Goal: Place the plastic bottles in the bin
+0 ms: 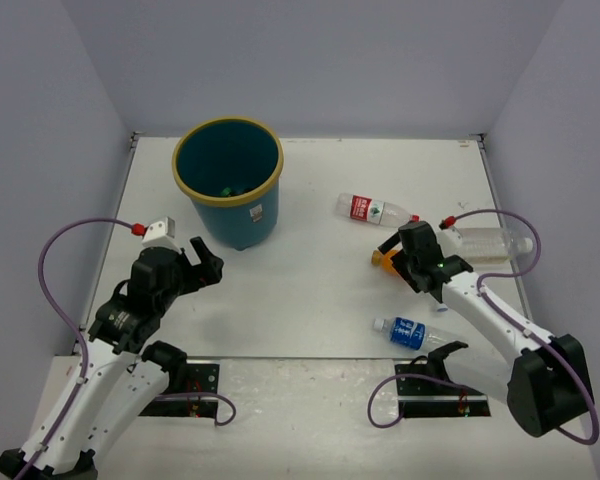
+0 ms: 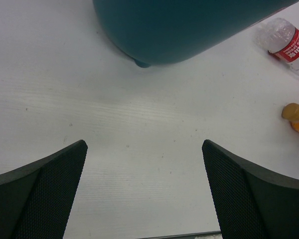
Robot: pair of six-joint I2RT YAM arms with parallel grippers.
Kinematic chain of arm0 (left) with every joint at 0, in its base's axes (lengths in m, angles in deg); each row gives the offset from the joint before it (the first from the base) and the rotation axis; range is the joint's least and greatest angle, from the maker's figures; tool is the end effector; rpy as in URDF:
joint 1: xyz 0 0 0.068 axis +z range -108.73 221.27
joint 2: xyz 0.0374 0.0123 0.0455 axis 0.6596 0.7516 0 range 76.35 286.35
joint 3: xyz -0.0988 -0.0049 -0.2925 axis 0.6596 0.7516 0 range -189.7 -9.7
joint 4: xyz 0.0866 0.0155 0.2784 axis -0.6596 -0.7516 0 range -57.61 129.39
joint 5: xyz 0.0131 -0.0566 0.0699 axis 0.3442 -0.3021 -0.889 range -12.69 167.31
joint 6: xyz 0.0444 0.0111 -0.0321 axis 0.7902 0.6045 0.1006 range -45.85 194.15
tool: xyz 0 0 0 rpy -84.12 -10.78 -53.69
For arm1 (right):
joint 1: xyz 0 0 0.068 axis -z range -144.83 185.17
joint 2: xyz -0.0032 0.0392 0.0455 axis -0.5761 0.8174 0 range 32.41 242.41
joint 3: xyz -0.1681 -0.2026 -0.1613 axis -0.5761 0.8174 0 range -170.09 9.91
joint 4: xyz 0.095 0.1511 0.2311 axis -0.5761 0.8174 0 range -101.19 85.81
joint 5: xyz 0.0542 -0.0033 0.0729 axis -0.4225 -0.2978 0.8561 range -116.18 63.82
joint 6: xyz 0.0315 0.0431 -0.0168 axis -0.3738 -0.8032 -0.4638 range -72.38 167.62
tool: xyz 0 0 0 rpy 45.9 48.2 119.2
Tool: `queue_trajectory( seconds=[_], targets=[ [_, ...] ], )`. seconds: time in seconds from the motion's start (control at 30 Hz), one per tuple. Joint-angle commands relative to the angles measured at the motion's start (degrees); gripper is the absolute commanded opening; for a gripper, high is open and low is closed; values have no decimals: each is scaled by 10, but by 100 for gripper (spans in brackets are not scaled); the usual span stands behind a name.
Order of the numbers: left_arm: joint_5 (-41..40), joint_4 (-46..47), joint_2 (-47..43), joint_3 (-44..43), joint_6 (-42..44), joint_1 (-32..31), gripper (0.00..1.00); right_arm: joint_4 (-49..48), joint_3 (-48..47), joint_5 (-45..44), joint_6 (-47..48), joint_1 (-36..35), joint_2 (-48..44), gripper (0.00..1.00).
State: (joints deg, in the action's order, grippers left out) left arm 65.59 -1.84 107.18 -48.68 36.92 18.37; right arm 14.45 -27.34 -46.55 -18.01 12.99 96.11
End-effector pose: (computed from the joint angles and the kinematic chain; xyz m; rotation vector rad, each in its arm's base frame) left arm 0.1147 -0.0400 0.3055 -0.3882 2.1255 -0.3942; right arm 0.2174 0.0742 0.2265 1.0325 2.1889 0.2626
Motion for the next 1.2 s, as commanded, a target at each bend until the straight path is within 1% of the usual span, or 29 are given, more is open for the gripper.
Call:
queue_trajectory(
  seconds=[0.0, 0.27, 0.47, 0.53, 0.57, 0.6, 0.7, 0.77, 0.83, 0.9, 0.93, 1.07, 1.17],
  targets=[
    [10, 17, 3, 0, 14, 3, 100, -4, 26, -55, -116, 8, -22, 99],
    [24, 23, -10, 2, 21, 3, 100, 1, 1, -59, -218, 28, 60, 99],
    [37, 31, -18, 6, 28, 3, 100, 6, -3, -62, -282, 36, 93, 99],
    [39, 33, -16, 6, 29, 2, 100, 7, -1, -62, -286, 36, 99, 98],
    [39, 32, -14, 5, 30, 3, 100, 7, -1, -63, -287, 36, 106, 96],
    [40, 32, -13, 5, 30, 3, 100, 6, -2, -64, -288, 36, 109, 92],
    [39, 29, -14, 4, 30, 3, 100, 7, -4, -66, -285, 36, 128, 73],
    [36, 29, -20, 4, 29, 2, 100, 7, -7, -66, -282, 36, 137, 66],
    [31, 29, -24, 5, 27, 2, 100, 3, -10, -62, -277, 36, 140, 52],
    [29, 30, -29, 6, 26, 2, 100, -7, -9, -56, -256, 36, 142, 42],
    [28, 31, -30, 7, 26, 3, 100, -14, -8, -52, -247, 36, 140, 40],
    [27, 28, -25, 5, 24, 3, 100, -52, 10, -31, -210, 35, 120, 25],
    [26, 26, -23, 4, 23, 3, 100, -72, 15, -24, -179, 31, 91, 18]
  ],
)
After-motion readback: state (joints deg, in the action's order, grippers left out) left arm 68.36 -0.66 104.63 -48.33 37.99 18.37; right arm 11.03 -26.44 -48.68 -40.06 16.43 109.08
